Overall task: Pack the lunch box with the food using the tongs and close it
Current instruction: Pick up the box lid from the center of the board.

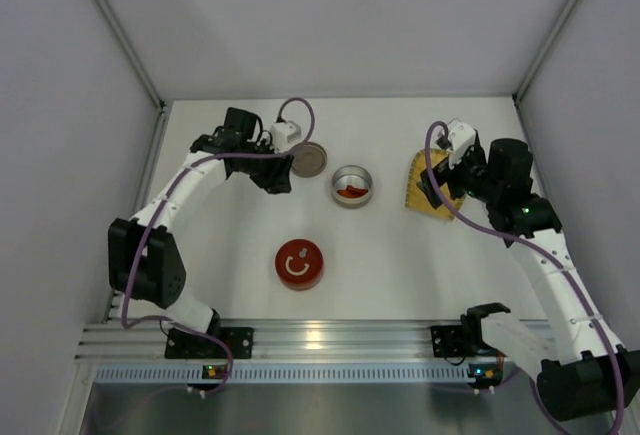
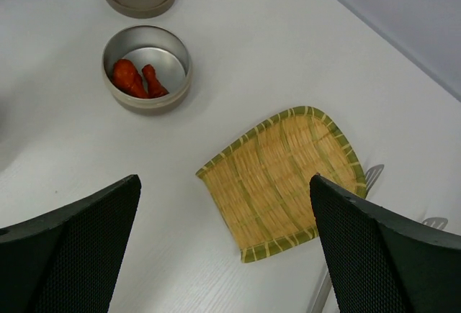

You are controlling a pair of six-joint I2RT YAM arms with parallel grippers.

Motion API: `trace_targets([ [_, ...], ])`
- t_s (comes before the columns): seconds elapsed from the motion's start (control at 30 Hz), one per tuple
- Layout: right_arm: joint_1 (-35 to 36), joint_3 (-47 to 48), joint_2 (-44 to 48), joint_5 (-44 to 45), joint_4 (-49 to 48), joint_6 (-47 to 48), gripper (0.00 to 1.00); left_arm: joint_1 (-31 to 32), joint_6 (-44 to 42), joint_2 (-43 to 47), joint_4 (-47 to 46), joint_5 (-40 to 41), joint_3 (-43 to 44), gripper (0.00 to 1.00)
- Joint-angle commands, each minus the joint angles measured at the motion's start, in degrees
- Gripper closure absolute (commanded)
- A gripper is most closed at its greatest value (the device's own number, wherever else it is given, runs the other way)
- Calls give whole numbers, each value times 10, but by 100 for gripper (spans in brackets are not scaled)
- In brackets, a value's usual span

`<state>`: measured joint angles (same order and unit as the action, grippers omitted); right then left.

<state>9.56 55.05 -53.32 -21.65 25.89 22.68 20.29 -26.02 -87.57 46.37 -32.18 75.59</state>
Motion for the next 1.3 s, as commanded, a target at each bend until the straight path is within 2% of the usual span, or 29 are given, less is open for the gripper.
trace_targets([
  [0.0,-11,30,-15,-19,14,-21,1,-41,209,-61,-145,113,48,51],
  [0.1,-12,35,-39,-23,11,-44,1,-41,291,-115,-205,225,73,43],
  [0.13,-12,35,-51,-23,11,-49,1,-40,337,-149,-219,249,87,44],
  [0.23,-11,34,-70,-26,7,-66,1,-39,402,-228,-214,346,156,44],
  [0.43,-13,28,-85,-32,-11,-83,1,-40,444,-337,-189,408,261,50],
  [0.67,-22,22,-88,-36,-16,-85,1,-37,457,-406,-188,387,303,53],
  [0.87,-23,23,-88,-39,-8,-76,1,-24,447,-415,-204,385,287,57],
  [0.9,-23,23,-88,-39,-8,-77,1,-19,446,-417,-202,393,286,59],
  [1.0,-23,26,-90,-41,-8,-77,1,-17,446,-425,-183,406,286,86],
  [1.03,-23,29,-91,-42,-8,-80,1,-17,447,-428,-161,410,287,100],
  [1.1,-24,31,-94,-46,-8,-83,1,-18,462,-429,-124,426,293,100],
  [1.17,-23,32,-99,-58,-9,-95,1,-22,466,-402,-75,398,292,100],
  [1.2,-24,32,-101,-63,-15,-100,1,-32,467,-382,-66,375,288,100],
  [1.27,-23,31,-111,-81,-22,-122,1,-50,468,-329,-77,269,266,100],
])
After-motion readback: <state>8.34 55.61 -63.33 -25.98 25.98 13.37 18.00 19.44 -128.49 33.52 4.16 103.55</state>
